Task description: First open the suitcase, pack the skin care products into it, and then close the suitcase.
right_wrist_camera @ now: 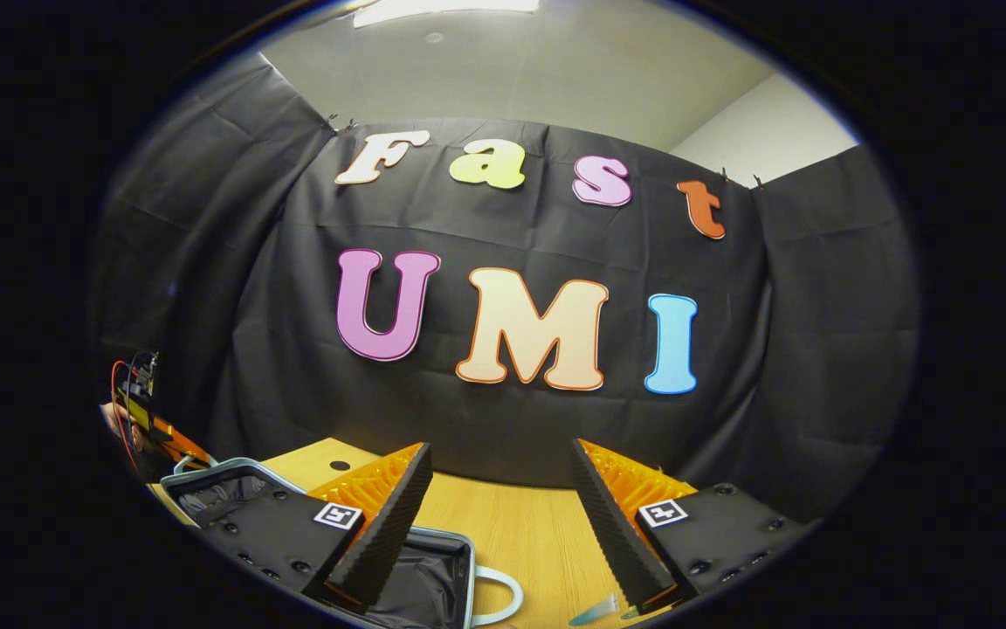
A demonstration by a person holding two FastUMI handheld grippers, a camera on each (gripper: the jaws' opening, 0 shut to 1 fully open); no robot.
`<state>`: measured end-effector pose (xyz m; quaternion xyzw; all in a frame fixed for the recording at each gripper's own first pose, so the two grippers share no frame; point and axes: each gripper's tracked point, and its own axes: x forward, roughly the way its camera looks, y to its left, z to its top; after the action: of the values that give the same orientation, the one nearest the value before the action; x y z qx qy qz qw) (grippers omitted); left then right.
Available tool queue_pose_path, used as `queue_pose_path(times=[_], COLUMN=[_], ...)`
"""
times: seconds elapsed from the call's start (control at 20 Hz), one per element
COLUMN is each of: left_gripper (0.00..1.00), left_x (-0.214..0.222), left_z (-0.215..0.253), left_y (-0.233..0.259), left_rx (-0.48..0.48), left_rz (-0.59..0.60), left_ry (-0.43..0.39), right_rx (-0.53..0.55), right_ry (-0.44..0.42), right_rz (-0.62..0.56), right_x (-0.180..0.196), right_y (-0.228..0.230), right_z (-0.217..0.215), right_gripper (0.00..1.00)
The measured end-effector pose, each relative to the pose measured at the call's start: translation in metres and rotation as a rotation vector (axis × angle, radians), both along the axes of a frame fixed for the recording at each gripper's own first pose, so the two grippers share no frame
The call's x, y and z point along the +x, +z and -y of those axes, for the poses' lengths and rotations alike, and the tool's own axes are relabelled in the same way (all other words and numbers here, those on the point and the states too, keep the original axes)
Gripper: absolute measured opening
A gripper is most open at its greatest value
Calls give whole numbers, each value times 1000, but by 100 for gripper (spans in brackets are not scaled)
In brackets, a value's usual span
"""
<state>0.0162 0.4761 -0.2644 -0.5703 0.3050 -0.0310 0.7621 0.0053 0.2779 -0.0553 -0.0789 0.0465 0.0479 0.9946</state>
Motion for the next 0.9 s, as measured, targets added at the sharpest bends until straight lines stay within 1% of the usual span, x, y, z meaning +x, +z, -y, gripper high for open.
queue_pose_path(times=[0.05,0.1,0.15,0.2,0.25,0.3,0.35,0.45,0.5,0.55,0.6,0.7,0.8,0.9], left_gripper=[1,3,5,9,6,6,13,57,78,100,96,96,96,96], left_x=[-5,-9,-21,-17,-15,-19,-15,-16,-18,-18,-16,-9,4,11], left_z=[-9,-26,-35,-38,-37,-45,-51,-54,-62,-70,-83,-93,-84,-62], left_y=[-22,-47,-59,-58,-55,-55,-58,-56,-53,-52,-47,-16,29,72], left_rx=[35,136,162,118,101,143,192,271,335,425,526,711,878,1019], left_rz=[-64,-144,-204,-193,-181,-184,-190,-202,-215,-223,-220,-173,-88,8], left_ry=[15,44,26,71,91,106,112,106,114,129,152,186,202,199], right_rx=[-4,-7,-7,-8,-10,-7,-4,-5,-2,5,10,13,22,45], right_ry=[3,5,8,11,11,13,17,20,20,18,13,-1,-20,-37], right_rz=[0,-1,-1,-2,-5,-15,-23,-27,-30,-31,-31,-25,-13,5], right_x=[2,2,4,4,5,5,5,7,7,9,9,8,9,11], right_y=[0,0,-1,-2,-3,-6,-9,-11,-11,-12,-12,-9,-6,-1], right_z=[-2,-3,-5,-6,-6,-7,-8,-7,-5,-2,1,14,29,48], right_gripper=[99,99,99,99,99,99,100,99,99,99,99,99,99,99])
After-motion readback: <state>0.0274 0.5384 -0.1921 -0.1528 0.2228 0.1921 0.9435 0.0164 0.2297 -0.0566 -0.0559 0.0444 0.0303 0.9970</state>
